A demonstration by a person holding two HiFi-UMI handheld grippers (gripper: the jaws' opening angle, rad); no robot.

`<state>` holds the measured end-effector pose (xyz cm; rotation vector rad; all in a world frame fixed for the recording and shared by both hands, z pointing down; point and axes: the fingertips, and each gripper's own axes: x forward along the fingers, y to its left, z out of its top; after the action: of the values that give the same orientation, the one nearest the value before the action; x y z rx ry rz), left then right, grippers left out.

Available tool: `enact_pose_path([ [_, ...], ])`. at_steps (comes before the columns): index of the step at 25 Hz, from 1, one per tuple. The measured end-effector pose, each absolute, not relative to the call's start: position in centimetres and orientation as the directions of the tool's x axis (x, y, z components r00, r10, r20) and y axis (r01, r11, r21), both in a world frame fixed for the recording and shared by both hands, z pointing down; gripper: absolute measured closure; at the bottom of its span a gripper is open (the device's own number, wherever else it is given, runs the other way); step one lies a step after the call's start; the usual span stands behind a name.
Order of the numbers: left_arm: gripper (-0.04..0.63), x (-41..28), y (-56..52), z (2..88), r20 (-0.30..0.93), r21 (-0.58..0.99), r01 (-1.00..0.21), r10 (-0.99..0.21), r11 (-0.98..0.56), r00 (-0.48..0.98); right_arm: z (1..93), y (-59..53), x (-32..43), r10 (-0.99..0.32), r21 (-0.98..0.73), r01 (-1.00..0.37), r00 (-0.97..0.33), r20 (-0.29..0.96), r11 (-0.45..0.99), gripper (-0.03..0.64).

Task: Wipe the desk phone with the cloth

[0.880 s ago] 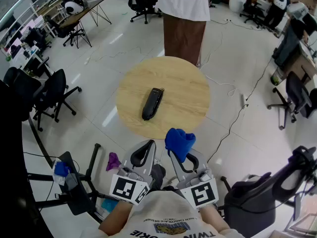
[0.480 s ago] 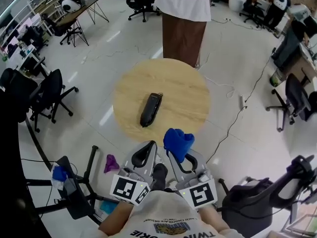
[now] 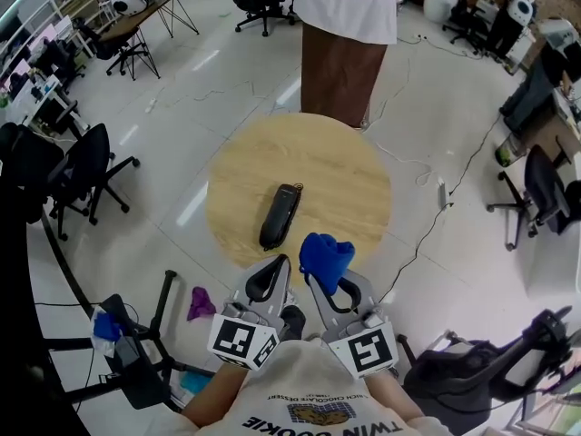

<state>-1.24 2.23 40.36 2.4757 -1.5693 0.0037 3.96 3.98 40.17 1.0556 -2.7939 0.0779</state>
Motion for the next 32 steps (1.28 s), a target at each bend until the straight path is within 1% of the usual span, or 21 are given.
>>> enact_pose_path([
  [6,0.595,-2.8,-0.9,40.6,0.116,0.179,-0.894,-0.894,-0.411,0.434,40.0,0.9,2.6,-0.656,0.029,-0.662,-0.734,0.177,0.749,0.552],
  [18,0.585,-5.2,-5.1,42.2,0.133,0.176,-0.865,-0.86,-0.469,0.493,39.7,-3.6,-0.6,-0.694,0.059,-0.698,-0.692,0.199,0.714,0.552],
  [22,0.554,-5.9,-6.0,43.6,0.163,0.175,-0.862,-0.849,-0.477,0.503,40.0,-4.3,-1.3,-0.705,0.064,-0.71,-0.677,0.212,0.701,0.552],
  [25,0.55,-6.2,-6.4,44.4,0.184,0.174,-0.864,-0.846,-0.472,0.5,40.4,-4.7,-1.6,-0.708,0.061,-0.715,-0.671,0.22,0.696,0.552],
  [27,0.533,-6.4,-6.6,45.1,0.206,0.17,-0.865,-0.842,-0.471,0.499,40.5,-4.9,-1.9,-0.71,0.058,-0.717,-0.669,0.219,0.694,0.552],
  [32,0.485,-6.5,-7.1,48.5,0.317,0.129,-0.877,-0.818,-0.464,0.48,40.9,-5.2,-2.1,-0.708,0.052,-0.717,-0.671,0.22,0.695,0.552],
])
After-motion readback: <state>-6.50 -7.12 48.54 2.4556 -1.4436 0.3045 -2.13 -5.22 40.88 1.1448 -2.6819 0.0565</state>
